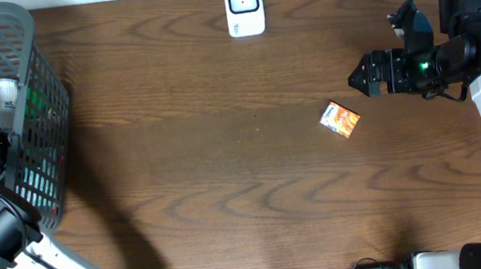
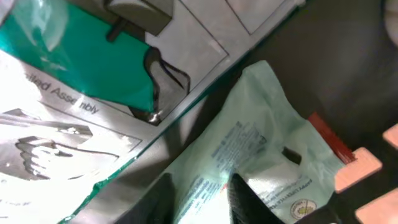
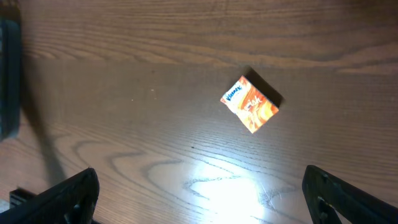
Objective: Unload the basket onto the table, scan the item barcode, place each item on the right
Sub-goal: 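Reach the left gripper into the basket toward the pale green wipes pack, then grasp the pale green wipes pack with the left gripper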
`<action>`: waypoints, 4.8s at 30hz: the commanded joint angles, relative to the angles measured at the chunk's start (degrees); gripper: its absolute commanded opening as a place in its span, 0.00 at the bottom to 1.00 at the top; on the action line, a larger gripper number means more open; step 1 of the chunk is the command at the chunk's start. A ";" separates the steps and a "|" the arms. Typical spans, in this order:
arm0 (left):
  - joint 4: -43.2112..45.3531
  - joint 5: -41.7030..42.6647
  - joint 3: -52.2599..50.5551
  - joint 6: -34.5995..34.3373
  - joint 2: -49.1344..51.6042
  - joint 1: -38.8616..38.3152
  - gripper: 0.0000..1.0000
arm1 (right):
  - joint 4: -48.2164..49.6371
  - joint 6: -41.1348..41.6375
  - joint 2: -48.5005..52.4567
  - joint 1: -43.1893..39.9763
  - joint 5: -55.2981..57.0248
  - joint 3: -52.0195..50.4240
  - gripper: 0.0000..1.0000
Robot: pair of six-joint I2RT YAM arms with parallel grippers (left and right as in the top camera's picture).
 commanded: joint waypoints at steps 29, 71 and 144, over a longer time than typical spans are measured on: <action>-1.40 11.58 -0.90 -0.31 0.57 -0.20 0.38 | -0.04 0.35 -0.04 0.09 -0.24 1.01 0.99; -0.28 1.44 7.85 1.25 -1.07 -6.05 0.63 | -0.04 0.35 -0.04 0.09 -0.24 1.01 0.99; 15.37 -2.75 -14.56 -6.54 -18.51 -3.06 0.74 | -0.04 0.35 -0.04 0.09 -0.26 1.01 0.99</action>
